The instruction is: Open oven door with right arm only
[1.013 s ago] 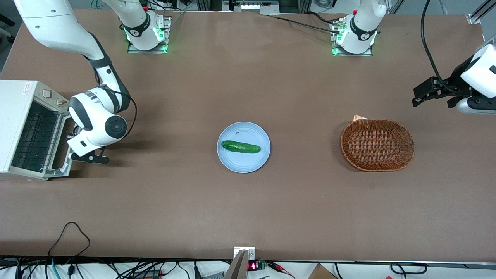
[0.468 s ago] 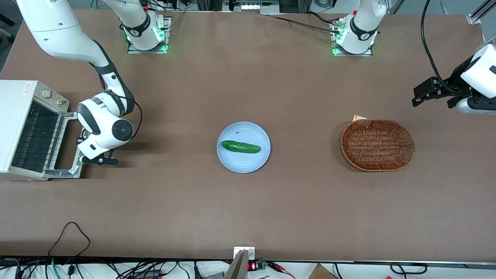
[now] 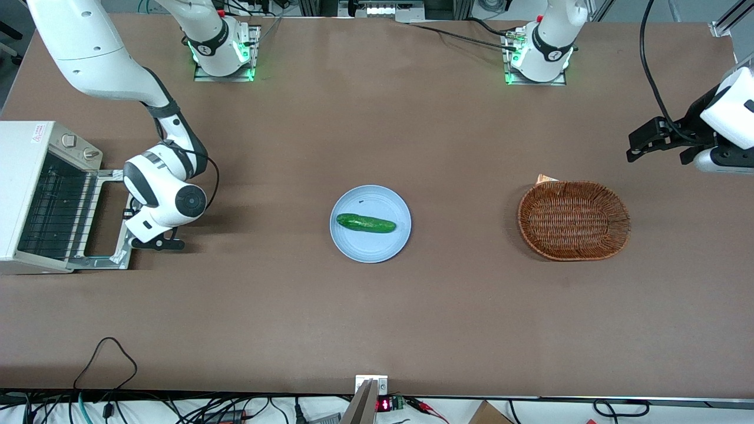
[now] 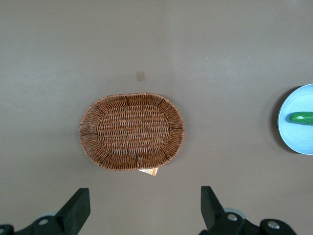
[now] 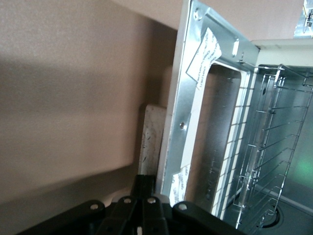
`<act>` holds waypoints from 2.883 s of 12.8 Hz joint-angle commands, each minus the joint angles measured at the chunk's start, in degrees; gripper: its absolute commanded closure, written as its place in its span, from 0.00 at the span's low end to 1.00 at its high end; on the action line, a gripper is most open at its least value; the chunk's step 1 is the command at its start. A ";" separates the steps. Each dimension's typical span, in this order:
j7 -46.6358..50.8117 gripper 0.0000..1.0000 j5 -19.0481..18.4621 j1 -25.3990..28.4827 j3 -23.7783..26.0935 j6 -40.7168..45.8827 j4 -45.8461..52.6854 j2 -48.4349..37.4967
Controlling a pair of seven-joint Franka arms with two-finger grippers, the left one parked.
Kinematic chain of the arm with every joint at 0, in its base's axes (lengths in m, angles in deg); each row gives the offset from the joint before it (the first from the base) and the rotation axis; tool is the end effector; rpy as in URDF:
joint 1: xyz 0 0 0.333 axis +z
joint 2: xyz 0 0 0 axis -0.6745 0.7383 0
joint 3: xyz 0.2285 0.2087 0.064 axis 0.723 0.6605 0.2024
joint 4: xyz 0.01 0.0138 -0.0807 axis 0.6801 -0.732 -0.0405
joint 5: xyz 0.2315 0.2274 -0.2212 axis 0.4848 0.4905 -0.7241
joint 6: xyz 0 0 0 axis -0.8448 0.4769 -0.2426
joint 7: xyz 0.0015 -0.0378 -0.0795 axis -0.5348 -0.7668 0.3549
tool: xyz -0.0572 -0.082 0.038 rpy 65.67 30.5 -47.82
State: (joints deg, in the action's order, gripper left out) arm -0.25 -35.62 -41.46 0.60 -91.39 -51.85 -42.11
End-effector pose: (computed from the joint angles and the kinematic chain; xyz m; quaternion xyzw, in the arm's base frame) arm 0.5860 -0.0053 0.1440 0.9113 0.0387 -0.0523 0.4065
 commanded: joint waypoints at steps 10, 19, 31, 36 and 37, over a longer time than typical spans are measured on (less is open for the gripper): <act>-6.03 0.16 14.89 0.19 2.13 4.11 4.50 -0.26; -25.20 0.00 42.85 -0.42 3.89 29.69 24.89 -6.32; -30.84 0.00 63.09 0.89 -1.03 28.31 18.08 -28.54; -31.19 0.00 63.09 4.24 -3.76 18.46 8.82 -36.13; -31.45 0.00 62.66 4.32 -3.76 18.37 8.82 -36.13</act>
State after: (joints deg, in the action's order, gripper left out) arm -30.04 26.36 -37.82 -1.85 -71.36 -40.44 -76.27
